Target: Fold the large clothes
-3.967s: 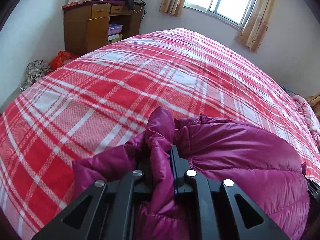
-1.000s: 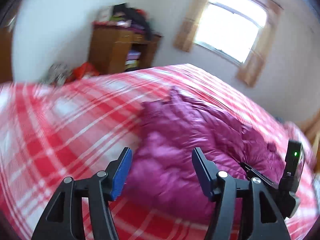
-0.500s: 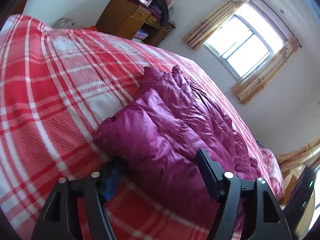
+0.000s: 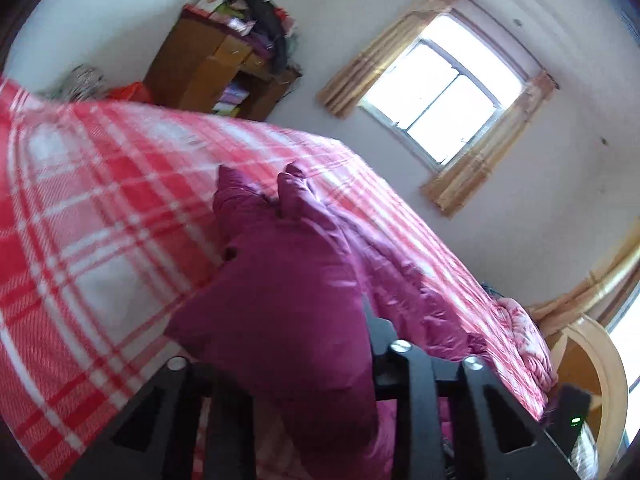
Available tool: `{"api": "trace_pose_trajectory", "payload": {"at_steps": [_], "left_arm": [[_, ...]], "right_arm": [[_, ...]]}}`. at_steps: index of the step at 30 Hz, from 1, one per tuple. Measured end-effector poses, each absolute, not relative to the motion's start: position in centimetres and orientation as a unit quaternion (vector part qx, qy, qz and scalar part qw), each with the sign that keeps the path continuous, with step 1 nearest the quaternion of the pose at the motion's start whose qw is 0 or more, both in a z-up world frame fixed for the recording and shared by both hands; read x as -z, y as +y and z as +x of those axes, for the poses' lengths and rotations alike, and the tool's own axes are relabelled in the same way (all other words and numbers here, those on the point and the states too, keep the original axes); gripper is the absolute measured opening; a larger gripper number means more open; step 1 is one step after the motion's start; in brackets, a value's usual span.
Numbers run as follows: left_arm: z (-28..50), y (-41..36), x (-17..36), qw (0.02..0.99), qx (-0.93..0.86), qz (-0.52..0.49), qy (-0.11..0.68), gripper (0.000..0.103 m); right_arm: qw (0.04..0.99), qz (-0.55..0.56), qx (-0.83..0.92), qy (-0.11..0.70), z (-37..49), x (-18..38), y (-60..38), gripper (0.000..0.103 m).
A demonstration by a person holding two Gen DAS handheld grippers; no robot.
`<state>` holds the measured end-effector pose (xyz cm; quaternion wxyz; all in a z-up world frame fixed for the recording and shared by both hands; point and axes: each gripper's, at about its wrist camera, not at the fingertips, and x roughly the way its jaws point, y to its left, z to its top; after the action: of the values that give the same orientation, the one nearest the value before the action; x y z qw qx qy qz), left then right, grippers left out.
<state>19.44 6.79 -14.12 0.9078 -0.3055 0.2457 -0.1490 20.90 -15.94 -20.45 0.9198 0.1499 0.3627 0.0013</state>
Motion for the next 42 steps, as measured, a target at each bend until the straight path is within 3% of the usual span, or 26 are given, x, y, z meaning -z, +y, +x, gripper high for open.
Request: {"api": "trace_pose_trajectory", "payload": {"at_steps": [8, 13, 17, 24, 30, 31, 32, 34, 37, 42], "left_arm": [[18.1, -1.8, 6.4, 0.949, 0.231, -0.106, 0.187, 0.023], [15.3, -7.2, 4.8, 0.953, 0.262, 0.033, 0.146, 0.023], [13.6, -11.4, 6.0, 0.936, 0.303, 0.124, 0.128, 0.023], [10.6, -18.5, 11.2, 0.883, 0.366, 0.255, 0.145, 0.023], [10.5, -20.5, 15.7, 0.858, 0.379, 0.298, 0.179, 0.023], [10.3, -20.8, 16.0, 0.856, 0.377, 0.304, 0.182, 0.023], [10.4, -20.9, 16.1, 0.853, 0.377, 0.31, 0.185, 0.023], [10.6, -21.0, 16.3, 0.85, 0.379, 0.314, 0.189, 0.023], [10.9, -20.8, 16.6, 0.846, 0.384, 0.312, 0.196, 0.023], [11.1, -21.9, 16.7, 0.845, 0.384, 0.316, 0.197, 0.023]], "right_arm": [[0.881, 0.249, -0.058, 0.398, 21.1, 19.7, -19.1, 0.016], [0.895, 0.284, -0.065, 0.338, 16.6, 16.7, -23.4, 0.016], [0.907, 0.291, -0.015, 0.303, 11.4, 15.1, -28.7, 0.022], [0.9, 0.307, 0.083, 0.299, 5.1, 17.0, -36.0, 0.022], [0.891, 0.325, 0.092, 0.304, 3.8, 18.2, -38.6, 0.025], [0.889, 0.328, 0.09, 0.305, 3.8, 18.2, -38.9, 0.034], [0.888, 0.336, 0.083, 0.301, 3.9, 17.9, -39.1, 0.053], [0.89, 0.355, 0.062, 0.28, 4.4, 17.2, -39.6, 0.075], [0.892, 0.359, 0.019, 0.272, 7.0, 15.6, -39.3, 0.084], [0.905, 0.256, -0.009, 0.341, 14.0, 13.8, -36.1, 0.085]]}}
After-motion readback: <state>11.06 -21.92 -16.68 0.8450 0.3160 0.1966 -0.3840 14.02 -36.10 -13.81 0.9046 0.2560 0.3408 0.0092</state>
